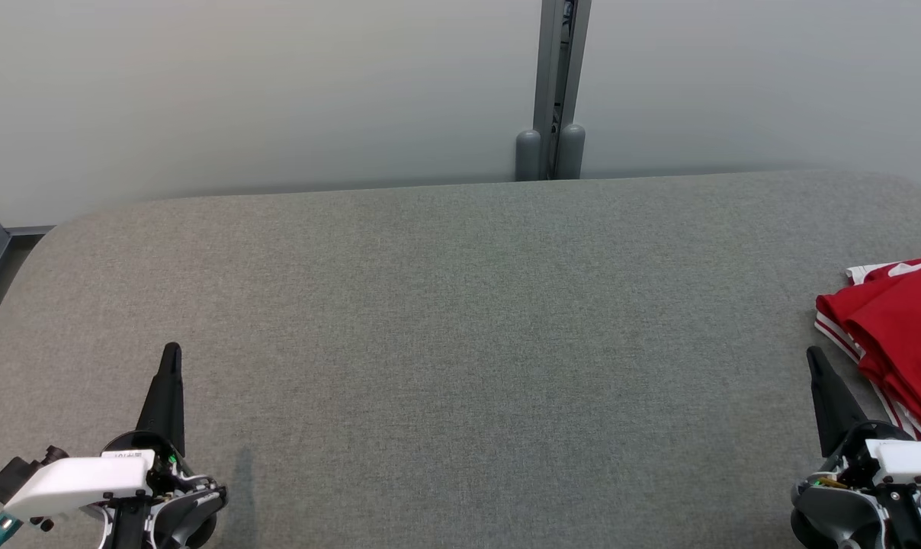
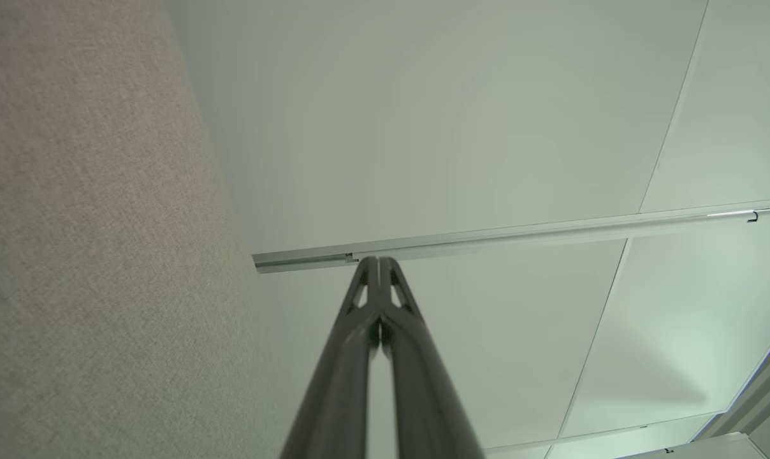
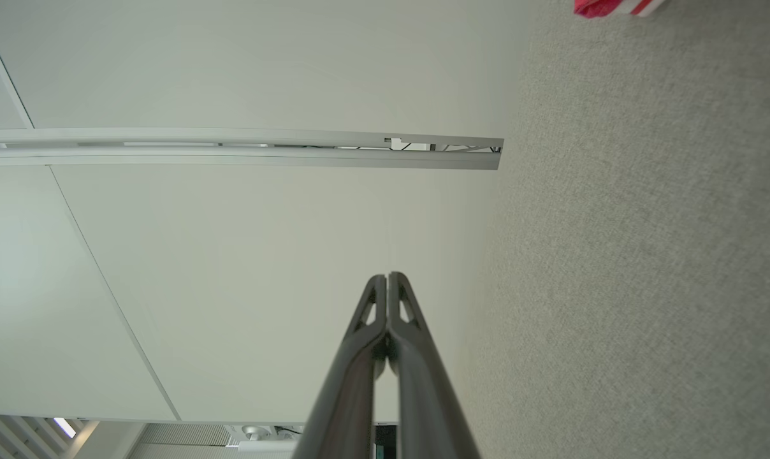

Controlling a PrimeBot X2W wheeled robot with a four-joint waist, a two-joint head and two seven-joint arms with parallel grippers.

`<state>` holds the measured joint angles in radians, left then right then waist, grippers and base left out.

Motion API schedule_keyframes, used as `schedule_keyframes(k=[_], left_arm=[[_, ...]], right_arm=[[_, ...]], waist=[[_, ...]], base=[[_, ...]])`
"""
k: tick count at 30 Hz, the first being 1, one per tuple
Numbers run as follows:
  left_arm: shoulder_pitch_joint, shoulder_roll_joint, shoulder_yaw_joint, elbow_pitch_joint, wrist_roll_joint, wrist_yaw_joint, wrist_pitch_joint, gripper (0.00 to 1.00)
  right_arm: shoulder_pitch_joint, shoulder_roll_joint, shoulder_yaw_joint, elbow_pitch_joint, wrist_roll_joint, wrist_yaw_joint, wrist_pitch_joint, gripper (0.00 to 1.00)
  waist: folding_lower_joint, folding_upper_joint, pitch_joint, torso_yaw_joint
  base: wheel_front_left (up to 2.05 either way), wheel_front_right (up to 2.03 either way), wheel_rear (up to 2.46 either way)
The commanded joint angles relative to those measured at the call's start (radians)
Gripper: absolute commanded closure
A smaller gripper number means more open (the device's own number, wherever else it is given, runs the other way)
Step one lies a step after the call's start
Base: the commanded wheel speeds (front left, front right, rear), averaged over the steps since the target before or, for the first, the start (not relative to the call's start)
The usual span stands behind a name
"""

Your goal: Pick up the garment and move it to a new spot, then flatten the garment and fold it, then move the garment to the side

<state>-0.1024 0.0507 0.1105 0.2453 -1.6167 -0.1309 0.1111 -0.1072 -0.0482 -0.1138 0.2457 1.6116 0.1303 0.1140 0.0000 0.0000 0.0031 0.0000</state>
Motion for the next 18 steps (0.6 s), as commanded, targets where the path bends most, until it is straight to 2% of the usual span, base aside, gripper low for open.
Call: schedule_keyframes(k=[1, 18], left_arm=[[-0.012, 0.002, 0.004, 0.001, 0.001, -0.004, 0.002, 1.00], [-0.012, 0.001, 0.006, 0.001, 0.003, -0.004, 0.002, 1.00]], right_arm=[[-0.005, -0.003, -0.001, 0.002, 0.002, 0.001, 0.002, 1.00], [-0.005, -0.003, -0.001, 0.002, 0.002, 0.001, 0.001, 1.00]], waist=[[0.0000, 0.0000, 0.000, 0.000], [0.0000, 0.0000, 0.000, 0.000]], base=[[0.00, 0.00, 0.00], [0.00, 0.00, 0.00]])
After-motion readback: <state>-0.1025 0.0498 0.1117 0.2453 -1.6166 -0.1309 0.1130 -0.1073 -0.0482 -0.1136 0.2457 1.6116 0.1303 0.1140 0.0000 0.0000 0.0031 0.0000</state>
